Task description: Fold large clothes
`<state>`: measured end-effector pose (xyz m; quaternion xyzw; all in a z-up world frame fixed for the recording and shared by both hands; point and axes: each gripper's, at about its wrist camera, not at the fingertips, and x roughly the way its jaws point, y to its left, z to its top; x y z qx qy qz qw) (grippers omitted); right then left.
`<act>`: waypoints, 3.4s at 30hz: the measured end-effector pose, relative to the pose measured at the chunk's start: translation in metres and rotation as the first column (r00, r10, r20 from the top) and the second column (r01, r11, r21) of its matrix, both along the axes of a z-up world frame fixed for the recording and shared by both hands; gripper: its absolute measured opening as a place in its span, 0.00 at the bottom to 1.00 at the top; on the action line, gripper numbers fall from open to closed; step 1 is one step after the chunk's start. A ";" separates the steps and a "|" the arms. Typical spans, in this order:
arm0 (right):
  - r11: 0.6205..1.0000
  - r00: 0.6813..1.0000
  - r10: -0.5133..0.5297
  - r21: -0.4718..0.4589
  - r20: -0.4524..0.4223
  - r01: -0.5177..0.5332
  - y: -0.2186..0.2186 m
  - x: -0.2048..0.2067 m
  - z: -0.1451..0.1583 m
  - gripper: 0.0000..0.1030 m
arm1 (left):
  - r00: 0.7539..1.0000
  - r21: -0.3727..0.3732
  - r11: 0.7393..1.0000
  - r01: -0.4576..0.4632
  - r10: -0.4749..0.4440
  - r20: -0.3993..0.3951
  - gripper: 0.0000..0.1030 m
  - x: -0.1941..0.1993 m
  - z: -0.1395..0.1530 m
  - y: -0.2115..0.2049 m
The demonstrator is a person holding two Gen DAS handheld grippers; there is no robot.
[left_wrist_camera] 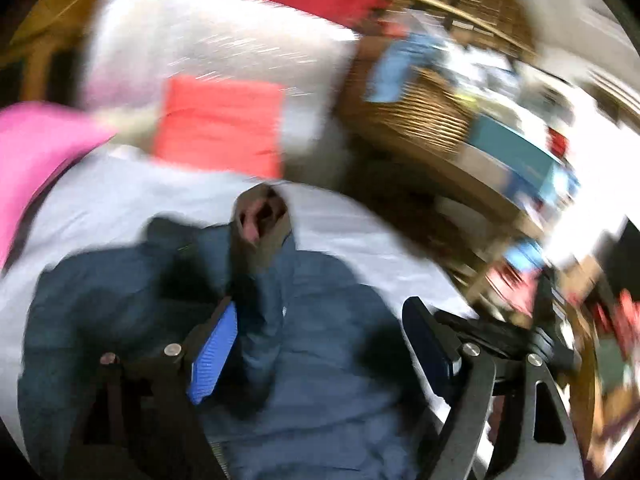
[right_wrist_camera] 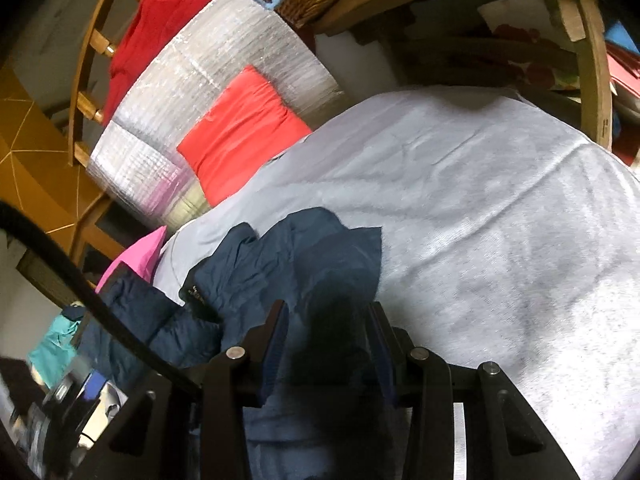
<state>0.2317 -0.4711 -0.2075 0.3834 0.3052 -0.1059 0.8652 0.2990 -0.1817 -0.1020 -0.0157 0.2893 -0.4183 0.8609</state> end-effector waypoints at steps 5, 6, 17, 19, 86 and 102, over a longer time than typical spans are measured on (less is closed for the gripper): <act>1.000 1.000 -0.014 0.005 0.012 0.014 -0.005 -0.004 0.003 0.41 | 0.991 0.108 0.993 0.036 -0.050 0.125 0.81 -0.020 0.003 -0.010; 1.000 1.000 -0.013 0.007 0.013 0.013 -0.005 -0.006 0.002 0.41 | 0.994 0.086 0.996 0.040 -0.048 0.101 0.81 -0.015 0.003 -0.004; 0.981 0.985 0.166 0.107 -0.035 -0.162 0.016 0.020 -0.020 0.42 | 0.859 0.247 0.830 -0.501 0.512 0.019 0.82 0.065 -0.040 0.112; 0.972 0.975 0.212 0.114 -0.072 -0.203 0.028 0.030 -0.028 0.44 | 0.824 0.315 0.774 -0.549 0.564 0.051 0.82 0.072 -0.052 0.125; 0.969 0.971 0.134 -0.180 -0.196 -0.170 0.070 0.057 -0.019 0.36 | 0.763 0.308 0.698 -0.646 0.607 0.222 0.82 0.059 -0.024 0.158; 0.994 0.988 0.078 0.087 -0.136 -0.066 -0.009 0.038 -0.045 0.68 | 0.684 0.242 0.766 -0.596 0.642 -0.346 0.82 0.124 -0.105 0.238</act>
